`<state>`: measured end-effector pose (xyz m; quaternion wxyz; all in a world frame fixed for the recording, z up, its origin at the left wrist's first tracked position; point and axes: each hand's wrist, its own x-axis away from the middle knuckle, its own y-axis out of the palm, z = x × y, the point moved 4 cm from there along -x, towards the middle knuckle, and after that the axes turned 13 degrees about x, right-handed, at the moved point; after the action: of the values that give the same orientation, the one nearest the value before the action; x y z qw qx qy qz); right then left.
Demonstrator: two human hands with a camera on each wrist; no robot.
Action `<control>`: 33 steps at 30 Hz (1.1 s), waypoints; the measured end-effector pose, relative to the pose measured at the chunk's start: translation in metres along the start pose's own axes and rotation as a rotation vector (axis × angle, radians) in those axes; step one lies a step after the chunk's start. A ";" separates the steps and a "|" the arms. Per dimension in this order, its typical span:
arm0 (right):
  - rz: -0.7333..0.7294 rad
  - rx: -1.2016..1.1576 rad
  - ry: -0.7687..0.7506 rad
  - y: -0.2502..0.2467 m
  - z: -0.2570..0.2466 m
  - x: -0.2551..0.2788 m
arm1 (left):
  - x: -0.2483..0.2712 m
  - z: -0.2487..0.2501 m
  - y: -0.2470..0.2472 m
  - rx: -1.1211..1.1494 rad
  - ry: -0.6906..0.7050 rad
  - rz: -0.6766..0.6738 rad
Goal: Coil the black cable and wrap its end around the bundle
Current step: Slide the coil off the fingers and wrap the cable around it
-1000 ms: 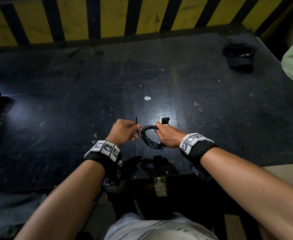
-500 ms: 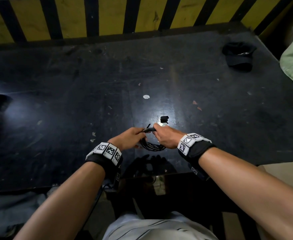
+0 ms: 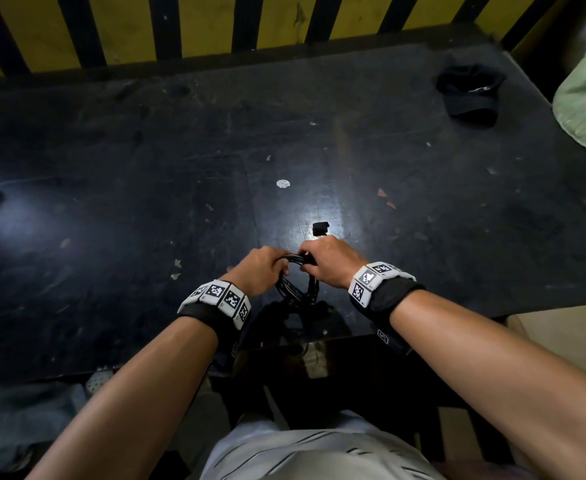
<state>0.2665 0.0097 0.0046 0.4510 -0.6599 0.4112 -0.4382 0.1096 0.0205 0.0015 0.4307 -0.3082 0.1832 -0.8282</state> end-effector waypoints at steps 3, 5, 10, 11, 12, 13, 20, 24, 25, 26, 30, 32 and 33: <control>0.037 0.022 0.045 0.000 0.001 -0.001 | -0.002 -0.002 0.000 0.033 0.018 0.072; 0.058 0.014 0.078 -0.001 0.003 -0.002 | -0.003 -0.002 0.001 0.057 0.004 0.079; 0.080 -0.020 0.098 0.000 0.001 -0.002 | -0.008 -0.012 0.013 0.098 -0.246 -0.012; 0.078 -0.026 0.098 0.003 0.000 -0.001 | -0.014 -0.023 0.018 0.096 -0.266 -0.032; 0.076 -0.032 0.099 0.005 -0.001 -0.001 | -0.020 -0.032 0.023 0.091 -0.297 -0.063; 0.075 -0.038 0.103 0.008 -0.001 -0.001 | -0.028 -0.044 0.028 0.082 -0.330 -0.087; 0.075 -0.089 0.154 0.032 0.010 0.008 | -0.002 0.003 0.032 0.223 -0.378 -0.141; 0.048 -0.158 0.152 0.043 0.014 0.013 | -0.007 -0.006 0.041 0.212 -0.325 -0.103; 0.025 -0.199 0.147 0.045 0.016 0.014 | -0.008 -0.010 0.043 0.214 -0.319 -0.102; 0.003 -0.248 0.149 0.046 0.019 0.015 | -0.009 -0.012 0.044 0.208 -0.319 -0.101; -0.039 -0.327 0.274 0.043 0.043 0.007 | -0.009 -0.016 0.036 0.198 -0.322 -0.077; -0.017 -0.289 0.385 0.039 0.062 0.002 | -0.010 -0.019 0.028 0.153 -0.337 -0.061; -0.017 -0.261 0.429 0.039 0.070 0.001 | -0.013 -0.024 0.025 0.119 -0.356 -0.051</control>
<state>0.3273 0.0156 -0.0474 0.2607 -0.6078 0.5449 -0.5154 0.1143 0.0179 -0.0352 0.4526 -0.4282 0.0468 -0.7808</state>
